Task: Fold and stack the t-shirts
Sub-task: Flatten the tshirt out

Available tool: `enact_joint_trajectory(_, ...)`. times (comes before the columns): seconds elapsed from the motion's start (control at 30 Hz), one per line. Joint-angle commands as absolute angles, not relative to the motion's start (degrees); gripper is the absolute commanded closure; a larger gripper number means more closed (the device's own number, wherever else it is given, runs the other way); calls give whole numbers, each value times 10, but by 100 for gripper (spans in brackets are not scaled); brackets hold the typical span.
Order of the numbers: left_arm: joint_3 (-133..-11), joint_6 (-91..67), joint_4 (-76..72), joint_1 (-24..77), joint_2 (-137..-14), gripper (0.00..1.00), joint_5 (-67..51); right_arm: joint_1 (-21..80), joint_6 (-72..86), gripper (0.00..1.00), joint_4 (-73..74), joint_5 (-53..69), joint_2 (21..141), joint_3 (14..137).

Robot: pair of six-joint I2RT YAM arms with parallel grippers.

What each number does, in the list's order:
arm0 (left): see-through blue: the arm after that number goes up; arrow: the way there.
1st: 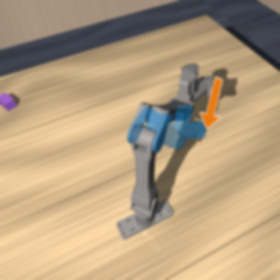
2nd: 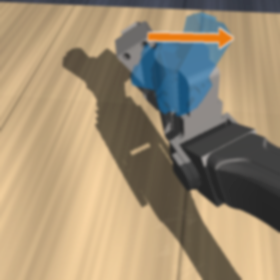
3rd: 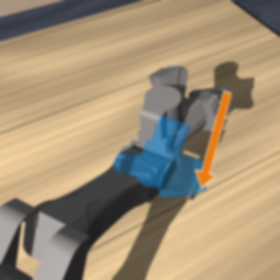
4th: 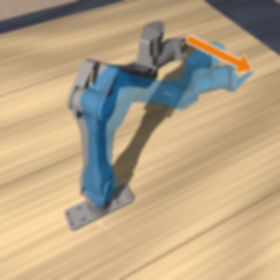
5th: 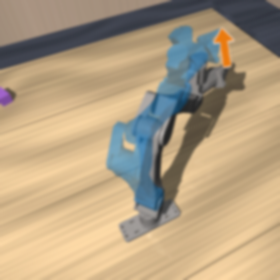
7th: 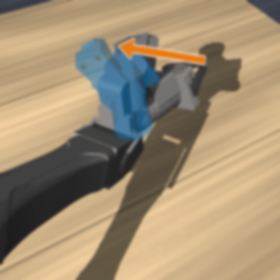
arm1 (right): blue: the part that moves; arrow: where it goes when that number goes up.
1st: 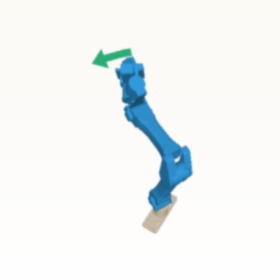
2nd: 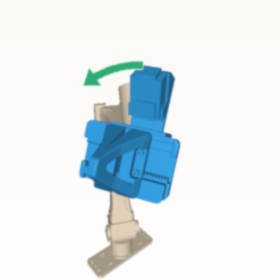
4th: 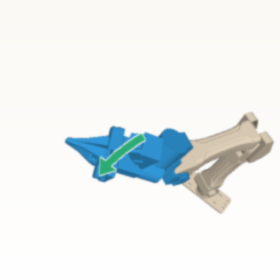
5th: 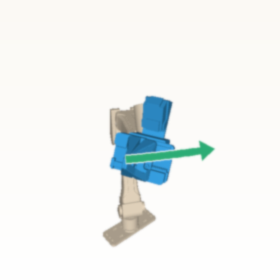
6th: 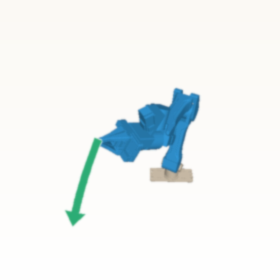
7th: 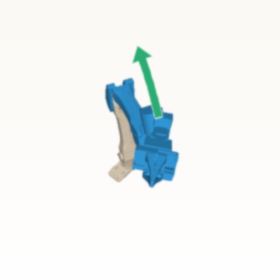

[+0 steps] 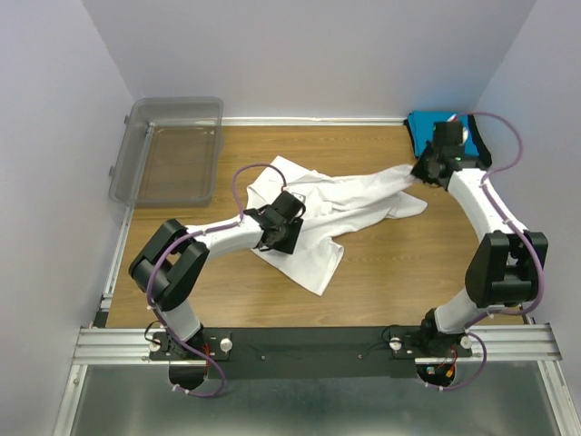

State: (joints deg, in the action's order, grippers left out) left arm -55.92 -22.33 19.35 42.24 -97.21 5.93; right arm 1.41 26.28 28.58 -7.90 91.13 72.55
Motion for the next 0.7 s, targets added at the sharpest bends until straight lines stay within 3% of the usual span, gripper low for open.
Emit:
enact_joint_trajectory(0.0,-522,-236,235,424,-961,43,19,-14,251,99,281,-96,911,821)
enact_joint_trajectory(0.37,-480,-233,250,425,-896,44,-45,-16,255,99,274,53,1070,1022)
enact_joint_trajectory(0.47,-471,-242,243,425,-885,44,-53,-15,258,62,272,118,1115,1050)
enact_joint_trajectory(0.5,-471,-249,239,425,-876,43,-54,-15,260,45,272,119,1115,1042)
enact_joint_trajectory(0.6,-482,-265,234,425,-851,41,-59,-15,264,33,272,84,1078,975)
enact_joint_trajectory(0.67,-490,-278,223,425,-832,38,-55,-15,264,33,272,31,1050,921)
